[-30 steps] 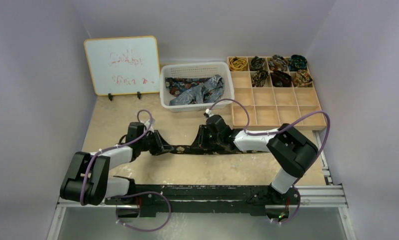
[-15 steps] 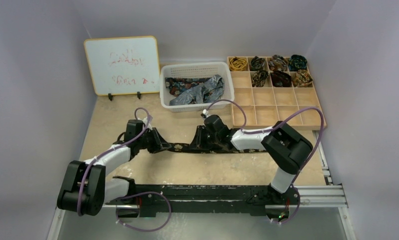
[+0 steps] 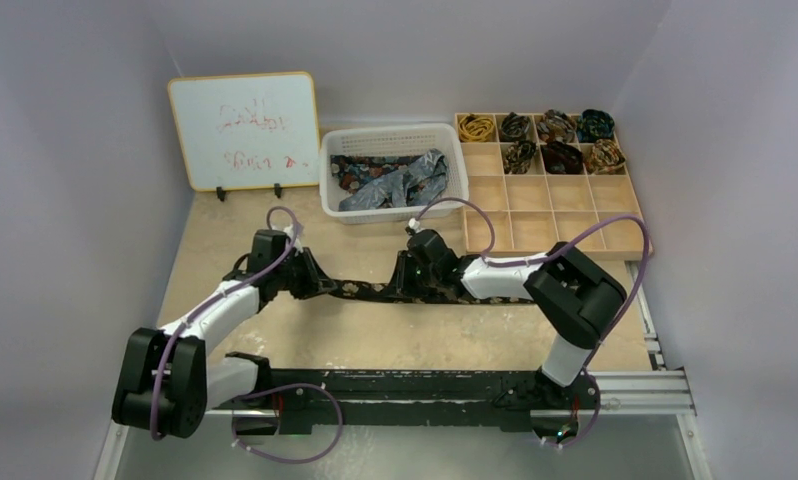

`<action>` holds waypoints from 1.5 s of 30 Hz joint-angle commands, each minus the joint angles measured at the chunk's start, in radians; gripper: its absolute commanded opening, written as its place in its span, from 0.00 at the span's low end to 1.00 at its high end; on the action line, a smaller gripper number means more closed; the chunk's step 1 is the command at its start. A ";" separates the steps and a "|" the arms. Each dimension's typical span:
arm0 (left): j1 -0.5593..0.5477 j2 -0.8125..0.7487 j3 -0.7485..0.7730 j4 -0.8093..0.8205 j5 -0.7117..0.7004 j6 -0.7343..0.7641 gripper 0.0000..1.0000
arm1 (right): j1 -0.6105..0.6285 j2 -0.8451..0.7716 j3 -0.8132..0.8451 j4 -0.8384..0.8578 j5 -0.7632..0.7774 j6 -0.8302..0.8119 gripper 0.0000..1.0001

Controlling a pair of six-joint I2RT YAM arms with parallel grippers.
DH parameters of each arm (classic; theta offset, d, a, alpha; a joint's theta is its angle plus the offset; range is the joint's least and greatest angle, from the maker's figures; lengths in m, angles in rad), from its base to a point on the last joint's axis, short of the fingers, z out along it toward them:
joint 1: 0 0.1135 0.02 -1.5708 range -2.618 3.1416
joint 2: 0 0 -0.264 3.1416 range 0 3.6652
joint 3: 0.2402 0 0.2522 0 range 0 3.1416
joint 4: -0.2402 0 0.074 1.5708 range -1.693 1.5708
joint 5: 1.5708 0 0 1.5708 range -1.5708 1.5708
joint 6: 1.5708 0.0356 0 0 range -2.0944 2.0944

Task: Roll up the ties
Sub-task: Roll the tie at the center of the board.

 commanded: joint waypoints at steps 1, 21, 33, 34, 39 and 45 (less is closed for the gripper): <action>-0.042 -0.021 0.080 -0.078 -0.112 0.057 0.00 | 0.012 0.012 0.010 0.015 0.010 -0.005 0.22; -0.178 -0.042 0.147 -0.209 -0.295 0.019 0.00 | 0.029 -0.117 -0.048 0.028 -0.025 0.001 0.23; -0.178 -0.049 0.167 -0.233 -0.322 0.022 0.00 | 0.031 0.002 0.112 0.061 -0.041 -0.038 0.33; -0.178 -0.049 0.169 -0.234 -0.326 0.022 0.00 | 0.030 0.024 0.124 0.057 -0.042 -0.036 0.33; -0.178 -0.036 0.177 -0.244 -0.332 0.024 0.00 | 0.033 0.087 0.147 0.053 -0.043 -0.031 0.34; -0.178 -0.034 0.179 -0.247 -0.342 0.029 0.00 | 0.034 0.141 0.164 0.068 -0.060 -0.046 0.33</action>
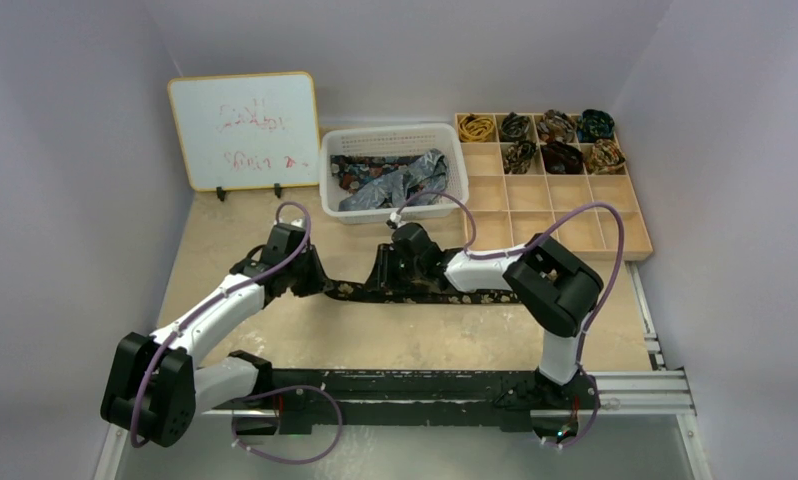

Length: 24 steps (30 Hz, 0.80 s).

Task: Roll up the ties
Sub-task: Roll the tie at the center of the board.

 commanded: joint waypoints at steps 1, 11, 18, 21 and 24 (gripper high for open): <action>-0.004 0.004 0.039 -0.003 -0.025 0.015 0.00 | 0.010 0.008 0.056 -0.002 -0.001 -0.033 0.32; -0.004 0.012 0.044 -0.002 -0.033 0.013 0.00 | 0.032 -0.015 0.070 -0.028 0.019 -0.039 0.28; -0.004 0.006 0.051 -0.014 -0.042 0.018 0.00 | 0.052 0.053 0.114 -0.046 0.036 -0.039 0.21; -0.005 -0.001 0.057 -0.024 -0.047 0.019 0.00 | 0.051 0.065 0.114 -0.082 0.067 -0.041 0.16; -0.005 -0.012 0.069 -0.031 -0.038 0.023 0.00 | 0.052 0.071 0.115 -0.094 0.072 -0.050 0.15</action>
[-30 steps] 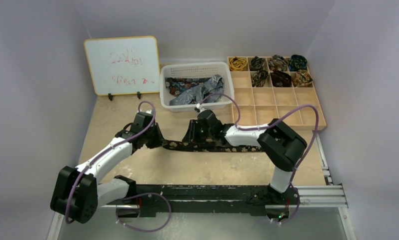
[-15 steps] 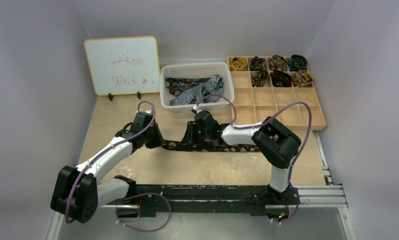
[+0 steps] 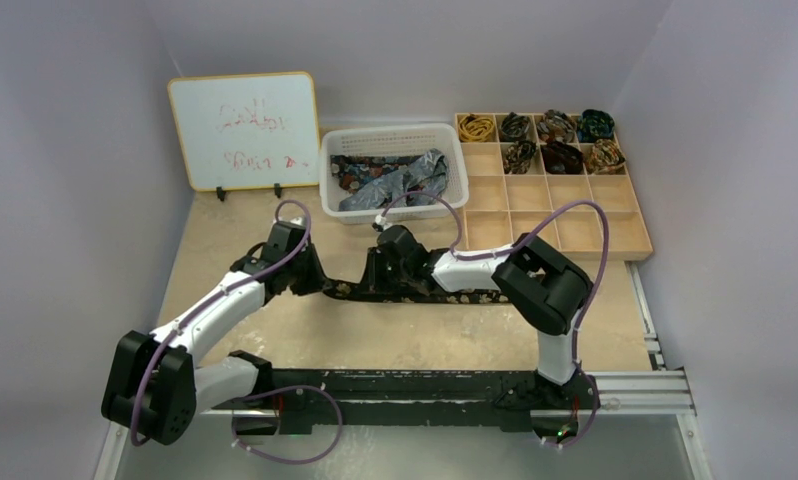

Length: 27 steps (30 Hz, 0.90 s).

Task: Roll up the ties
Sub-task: Roll the tie at the center of the board.

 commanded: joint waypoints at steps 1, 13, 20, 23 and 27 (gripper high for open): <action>-0.005 -0.025 0.050 0.006 -0.002 0.031 0.00 | 0.001 0.011 0.027 -0.051 0.038 -0.029 0.15; -0.022 -0.041 0.076 0.016 0.039 0.053 0.01 | -0.001 0.043 0.029 -0.038 -0.058 -0.004 0.16; -0.028 -0.059 0.069 0.070 0.137 0.088 0.04 | -0.003 0.064 0.029 -0.026 -0.080 0.014 0.16; -0.034 -0.056 0.061 0.102 0.193 0.086 0.05 | -0.005 0.068 0.021 0.012 -0.101 0.029 0.16; -0.040 -0.057 0.061 0.130 0.239 0.083 0.07 | -0.009 0.078 0.019 0.053 -0.130 0.042 0.16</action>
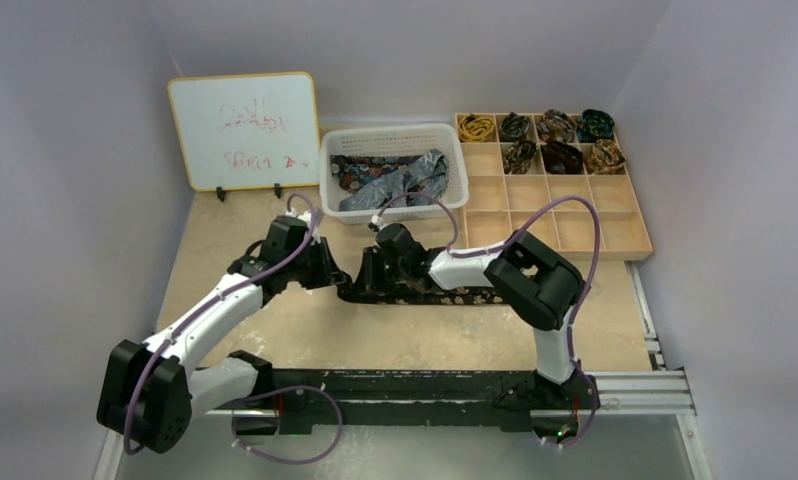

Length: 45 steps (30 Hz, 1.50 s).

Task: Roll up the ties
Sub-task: Roll the tie at the center of the board.

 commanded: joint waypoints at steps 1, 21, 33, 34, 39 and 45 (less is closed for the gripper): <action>-0.010 -0.013 0.031 0.087 0.094 0.020 0.07 | -0.004 0.036 -0.007 0.020 -0.057 0.017 0.16; -0.023 0.047 0.035 0.102 0.084 0.040 0.08 | -0.083 -0.175 -0.192 0.152 -0.136 0.041 0.27; -0.029 0.050 0.055 0.096 0.079 0.044 0.08 | -0.082 -0.090 -0.116 0.064 -0.047 0.008 0.11; -0.030 0.050 0.055 0.094 0.080 0.048 0.08 | -0.081 -0.083 -0.108 0.070 -0.053 0.003 0.11; -0.037 0.051 0.055 0.087 0.077 0.057 0.08 | -0.070 -0.047 -0.064 0.057 -0.065 -0.004 0.10; -0.044 0.055 0.079 0.035 0.005 0.060 0.08 | -0.051 -0.011 -0.025 0.028 -0.061 -0.007 0.10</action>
